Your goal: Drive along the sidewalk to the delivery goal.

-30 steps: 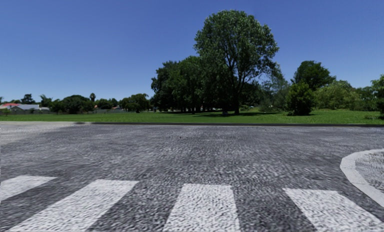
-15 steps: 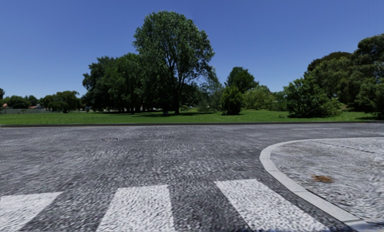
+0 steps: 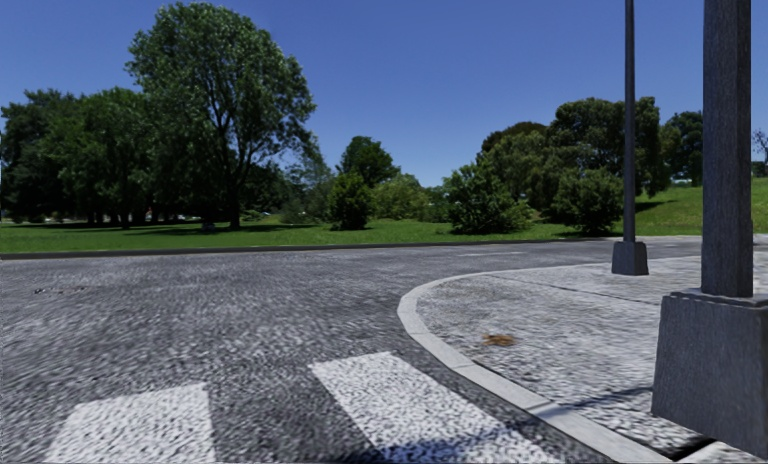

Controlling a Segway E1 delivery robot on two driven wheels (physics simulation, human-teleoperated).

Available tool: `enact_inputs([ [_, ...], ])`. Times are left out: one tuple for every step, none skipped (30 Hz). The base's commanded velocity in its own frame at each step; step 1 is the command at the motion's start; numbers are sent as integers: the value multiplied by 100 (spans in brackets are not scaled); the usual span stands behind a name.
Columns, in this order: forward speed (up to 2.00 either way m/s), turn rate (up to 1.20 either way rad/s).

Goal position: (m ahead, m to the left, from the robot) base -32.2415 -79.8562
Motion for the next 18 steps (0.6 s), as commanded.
enact_inputs([
  [0, -69],
  [0, -69],
  [0, -69],
  [0, -69],
  [0, -69],
  [0, -69],
  [0, -69],
  [0, -69],
  [0, -69],
  [0, -68],
  [0, -50],
  [0, -28],
  [0, -13],
  [0, -9],
  [0, -14],
  [0, -29],
  [0, -49],
  [0, -64],
])
